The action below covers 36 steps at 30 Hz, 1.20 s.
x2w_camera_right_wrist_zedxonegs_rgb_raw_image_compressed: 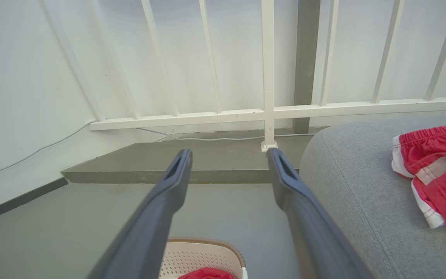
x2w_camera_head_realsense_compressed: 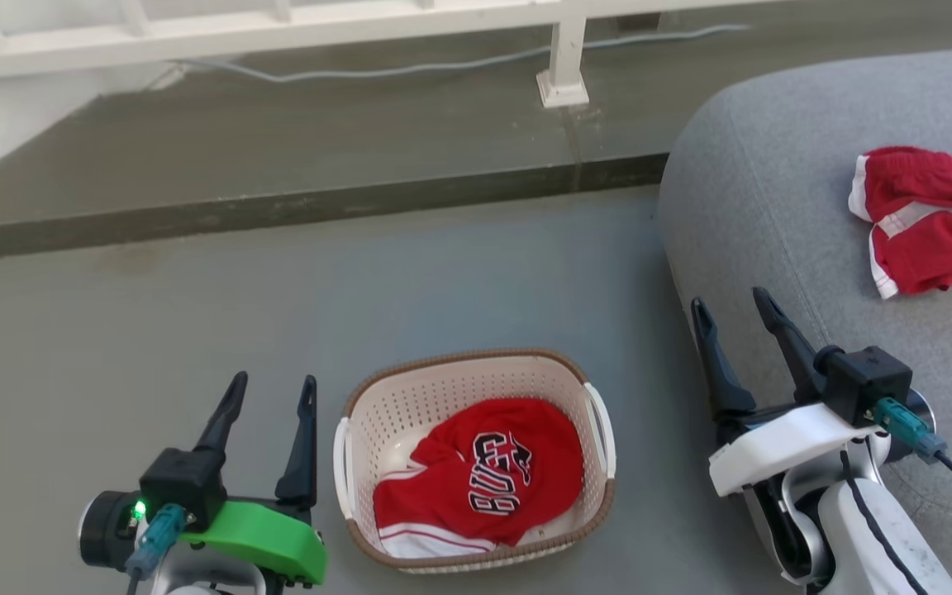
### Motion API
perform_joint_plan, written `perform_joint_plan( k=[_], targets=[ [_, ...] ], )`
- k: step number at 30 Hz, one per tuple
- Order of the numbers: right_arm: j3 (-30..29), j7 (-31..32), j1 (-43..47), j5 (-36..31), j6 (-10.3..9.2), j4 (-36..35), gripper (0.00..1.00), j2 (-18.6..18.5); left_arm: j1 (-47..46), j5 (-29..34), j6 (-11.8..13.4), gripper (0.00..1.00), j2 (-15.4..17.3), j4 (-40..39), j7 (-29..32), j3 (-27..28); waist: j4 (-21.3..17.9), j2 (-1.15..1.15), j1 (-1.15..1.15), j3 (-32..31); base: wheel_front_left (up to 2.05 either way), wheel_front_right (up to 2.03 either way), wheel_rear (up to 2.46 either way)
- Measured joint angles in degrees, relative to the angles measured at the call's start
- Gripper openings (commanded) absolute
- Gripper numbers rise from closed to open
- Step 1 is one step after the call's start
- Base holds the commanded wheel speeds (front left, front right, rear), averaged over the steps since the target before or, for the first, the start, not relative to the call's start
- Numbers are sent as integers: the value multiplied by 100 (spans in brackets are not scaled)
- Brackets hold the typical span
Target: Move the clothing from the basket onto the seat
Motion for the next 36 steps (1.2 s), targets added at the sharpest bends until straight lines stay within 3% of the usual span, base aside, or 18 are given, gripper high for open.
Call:
perform_joint_plan(
  k=[6, 15, 26, 36],
  targets=[
    [51, 102, -89, -15, 2, -255, 100, -4, -46, 87, -7, 100, -14, -45, 133, -200, -59, 0, 0, 346, 0, 0, 0],
    [92, 170, -440, -56, 8, -515, 100, -20, -427, 288, -264, 100, -13, 132, 305, -681, -160, 0, 0, 930, 0, 0, 0],
    [236, 203, -941, -56, 11, -873, 100, -16, -1108, 503, -849, 100, -73, 911, 504, -1290, -409, 0, 0, 1868, 0, 0, 0],
    [312, 181, -1245, -41, 1, -1112, 100, -10, -1815, 405, -1217, 100, -219, 1844, 792, -1402, -733, 0, 0, 2656, 0, 0, 0]
  ],
)
